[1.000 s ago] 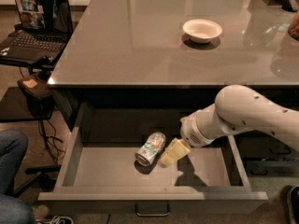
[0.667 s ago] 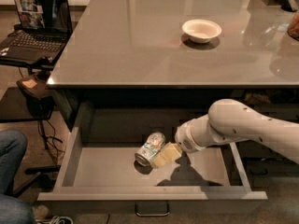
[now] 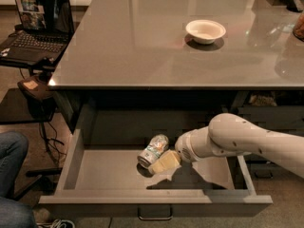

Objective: Pick 7up can from top drawer and place on counter

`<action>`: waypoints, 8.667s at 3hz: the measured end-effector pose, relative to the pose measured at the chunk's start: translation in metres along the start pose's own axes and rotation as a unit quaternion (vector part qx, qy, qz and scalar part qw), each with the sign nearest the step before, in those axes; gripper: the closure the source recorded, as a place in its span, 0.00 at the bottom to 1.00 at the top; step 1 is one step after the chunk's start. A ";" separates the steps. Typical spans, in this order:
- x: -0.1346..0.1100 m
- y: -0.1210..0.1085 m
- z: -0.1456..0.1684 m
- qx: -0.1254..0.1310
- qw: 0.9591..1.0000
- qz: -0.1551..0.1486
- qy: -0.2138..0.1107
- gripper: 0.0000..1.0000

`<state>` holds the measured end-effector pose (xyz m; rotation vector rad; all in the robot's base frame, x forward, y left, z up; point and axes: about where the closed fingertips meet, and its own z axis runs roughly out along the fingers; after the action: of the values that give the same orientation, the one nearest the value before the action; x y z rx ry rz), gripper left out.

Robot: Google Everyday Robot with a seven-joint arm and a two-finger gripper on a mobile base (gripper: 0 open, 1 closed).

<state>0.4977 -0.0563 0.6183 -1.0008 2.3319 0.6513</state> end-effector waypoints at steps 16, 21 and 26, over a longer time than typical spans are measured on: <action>-0.071 0.024 0.040 0.129 0.958 -0.012 -0.254 0.19; -0.058 -0.057 -0.060 0.234 0.948 -0.028 -0.212 1.00; -0.016 -0.016 -0.157 0.253 0.958 0.074 -0.112 1.00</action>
Offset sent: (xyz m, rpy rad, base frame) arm -0.0402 0.0219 0.0099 0.1938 -0.1349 -0.0348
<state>0.4778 -0.1523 0.7429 -0.4952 2.2154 0.1824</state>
